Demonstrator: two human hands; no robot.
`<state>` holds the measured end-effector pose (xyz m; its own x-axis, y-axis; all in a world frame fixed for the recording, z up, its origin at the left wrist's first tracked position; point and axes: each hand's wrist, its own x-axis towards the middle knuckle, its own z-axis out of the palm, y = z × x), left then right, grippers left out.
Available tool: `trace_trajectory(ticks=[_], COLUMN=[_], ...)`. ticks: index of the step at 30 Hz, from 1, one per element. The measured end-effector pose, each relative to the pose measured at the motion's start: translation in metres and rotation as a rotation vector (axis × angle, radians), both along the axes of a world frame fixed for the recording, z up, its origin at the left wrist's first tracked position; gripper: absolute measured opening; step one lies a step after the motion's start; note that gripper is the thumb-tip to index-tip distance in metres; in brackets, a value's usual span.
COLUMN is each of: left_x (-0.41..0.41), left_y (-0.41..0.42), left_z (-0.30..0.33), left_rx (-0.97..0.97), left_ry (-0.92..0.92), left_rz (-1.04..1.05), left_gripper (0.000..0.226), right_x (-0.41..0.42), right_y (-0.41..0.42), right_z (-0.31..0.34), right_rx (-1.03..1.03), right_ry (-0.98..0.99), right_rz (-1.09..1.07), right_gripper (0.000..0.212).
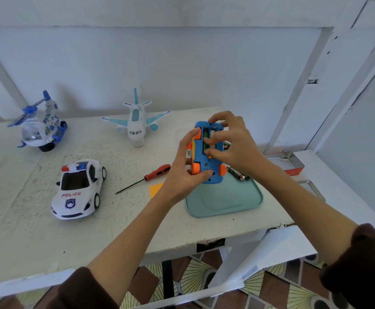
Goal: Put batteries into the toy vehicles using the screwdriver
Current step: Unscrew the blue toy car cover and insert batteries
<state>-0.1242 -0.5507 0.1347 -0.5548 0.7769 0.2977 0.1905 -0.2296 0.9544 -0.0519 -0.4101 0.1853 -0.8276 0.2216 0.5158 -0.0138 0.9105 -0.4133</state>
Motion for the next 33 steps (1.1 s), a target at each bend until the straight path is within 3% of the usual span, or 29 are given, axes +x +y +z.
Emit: trace_trajectory(ticks=[8, 12, 17, 20, 25, 28, 33], left_x=[-0.005, -0.012, -0.026, -0.043, -0.048, -0.041, -0.035], left_y=[-0.010, -0.027, -0.066, -0.095, -0.126, -0.136, -0.146], left_z=[0.002, -0.003, -0.003, -0.005, -0.006, -0.010, -0.012], left_rx=[0.012, 0.034, 0.049, 0.038, 0.056, 0.099, 0.102], left_ry=[0.020, -0.039, -0.022, 0.045, 0.045, 0.034, 0.029], left_rz=[0.041, 0.052, 0.184, 0.320, 0.426, 0.436, 0.479], left_gripper=[0.085, 0.080, 0.078, 0.079, 0.077, 0.077, 0.078], right_x=[-0.003, -0.002, -0.004, -0.006, -0.022, -0.033, -0.045], right_y=[-0.011, -0.014, -0.031, -0.044, -0.080, -0.094, -0.110], right_z=[0.010, 0.019, 0.004, -0.021, -0.047, -0.056, -0.063], right_rx=[-0.057, -0.101, -0.305, -0.316, -0.189, -0.125, -0.233], right_ry=[-0.010, -0.163, 0.021, -0.132, -0.408, -0.482, -0.477], right_rz=[0.015, 0.180, 0.138, 0.096, 0.215, 0.182, 0.033], right_gripper=[0.006, 0.027, 0.035, 0.025, 0.020, 0.024, 0.033])
